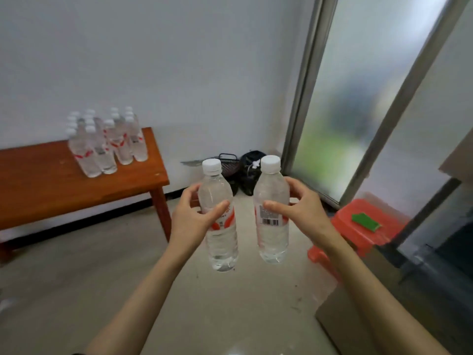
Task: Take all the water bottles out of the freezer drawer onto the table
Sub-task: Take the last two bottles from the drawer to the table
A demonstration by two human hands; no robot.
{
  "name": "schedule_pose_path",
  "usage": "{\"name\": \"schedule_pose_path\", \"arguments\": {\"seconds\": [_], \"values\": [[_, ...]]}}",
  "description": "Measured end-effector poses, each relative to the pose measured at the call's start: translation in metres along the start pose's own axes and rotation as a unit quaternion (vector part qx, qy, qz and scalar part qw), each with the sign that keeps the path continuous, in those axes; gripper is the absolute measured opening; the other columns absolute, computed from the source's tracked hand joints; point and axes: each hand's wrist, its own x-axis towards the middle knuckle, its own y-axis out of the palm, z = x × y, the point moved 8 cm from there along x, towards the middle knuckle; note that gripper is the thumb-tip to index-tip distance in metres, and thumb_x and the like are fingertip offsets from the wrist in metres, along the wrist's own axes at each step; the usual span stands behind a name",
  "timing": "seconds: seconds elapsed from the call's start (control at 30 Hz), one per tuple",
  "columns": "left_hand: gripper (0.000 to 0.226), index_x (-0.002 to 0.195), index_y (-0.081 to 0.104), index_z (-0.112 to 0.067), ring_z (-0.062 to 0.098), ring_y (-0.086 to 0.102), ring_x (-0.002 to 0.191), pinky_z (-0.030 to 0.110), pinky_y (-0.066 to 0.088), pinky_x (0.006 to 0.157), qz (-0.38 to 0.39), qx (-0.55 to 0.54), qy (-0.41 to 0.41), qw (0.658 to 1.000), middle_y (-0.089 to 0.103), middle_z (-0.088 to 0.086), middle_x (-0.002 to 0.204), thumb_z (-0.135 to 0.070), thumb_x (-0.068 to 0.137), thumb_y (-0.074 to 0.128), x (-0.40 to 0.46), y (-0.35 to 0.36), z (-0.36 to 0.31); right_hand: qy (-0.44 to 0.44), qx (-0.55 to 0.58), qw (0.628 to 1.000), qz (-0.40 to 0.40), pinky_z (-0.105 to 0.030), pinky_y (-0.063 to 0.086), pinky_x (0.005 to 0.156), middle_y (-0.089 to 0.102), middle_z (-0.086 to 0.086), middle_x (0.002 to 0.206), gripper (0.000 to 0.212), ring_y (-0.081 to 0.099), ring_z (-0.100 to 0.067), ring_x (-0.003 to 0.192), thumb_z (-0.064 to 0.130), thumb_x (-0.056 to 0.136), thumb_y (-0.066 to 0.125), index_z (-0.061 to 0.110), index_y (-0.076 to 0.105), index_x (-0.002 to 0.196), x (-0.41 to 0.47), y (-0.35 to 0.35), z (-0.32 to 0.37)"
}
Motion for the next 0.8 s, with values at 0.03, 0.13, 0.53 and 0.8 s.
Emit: {"name": "schedule_pose_path", "arguments": {"seconds": [0.03, 0.13, 0.53, 0.8], "values": [[0.063, 0.118, 0.048, -0.028, 0.011, 0.059, 0.105, 0.033, 0.051, 0.087, -0.008, 0.011, -0.006, 1.000, 0.059, -0.008, 0.116, -0.045, 0.064, 0.075, 0.010, -0.019, 0.010, -0.003, -0.002, 1.000, 0.013, -0.017, 0.048, 0.075, 0.064, 0.010, 0.104, 0.055, 0.060, -0.005, 0.096, 0.021, 0.067, 0.080, 0.024, 0.057, 0.117, 0.014, 0.025, 0.003], [0.068, 0.125, 0.045, -0.023, 0.009, 0.056, 0.103, 0.023, 0.049, 0.080, -0.032, 0.024, -0.025, 0.999, 0.056, -0.009, 0.115, -0.038, 0.067, 0.077, 0.040, -0.070, 0.036, -0.019, -0.007, 0.998, 0.058, -0.010, 0.046, 0.064, 0.060, 0.017, 0.100, 0.057, 0.058, 0.005, 0.091, 0.022, 0.067, 0.080, 0.027, 0.054, 0.117, 0.051, 0.094, 0.011], [0.071, 0.127, 0.043, -0.025, 0.009, 0.052, 0.108, 0.022, 0.043, 0.084, -0.092, 0.066, -0.083, 0.990, 0.052, -0.010, 0.120, -0.031, 0.066, 0.079, 0.170, -0.174, 0.112, -0.034, -0.057, 0.984, 0.167, -0.036, 0.046, 0.098, 0.058, 0.003, 0.123, 0.075, 0.053, -0.011, 0.113, 0.033, 0.064, 0.082, 0.019, 0.049, 0.129, 0.204, 0.258, 0.004], [0.075, 0.133, 0.039, -0.023, 0.007, 0.050, 0.108, 0.020, 0.044, 0.086, -0.115, 0.116, -0.114, 0.980, 0.052, -0.004, 0.131, -0.028, 0.069, 0.078, 0.288, -0.199, 0.154, -0.054, -0.099, 0.960, 0.258, -0.038, 0.045, 0.100, 0.054, 0.004, 0.127, 0.075, 0.052, -0.012, 0.115, 0.032, 0.065, 0.081, 0.023, 0.043, 0.130, 0.331, 0.337, -0.009]]}}
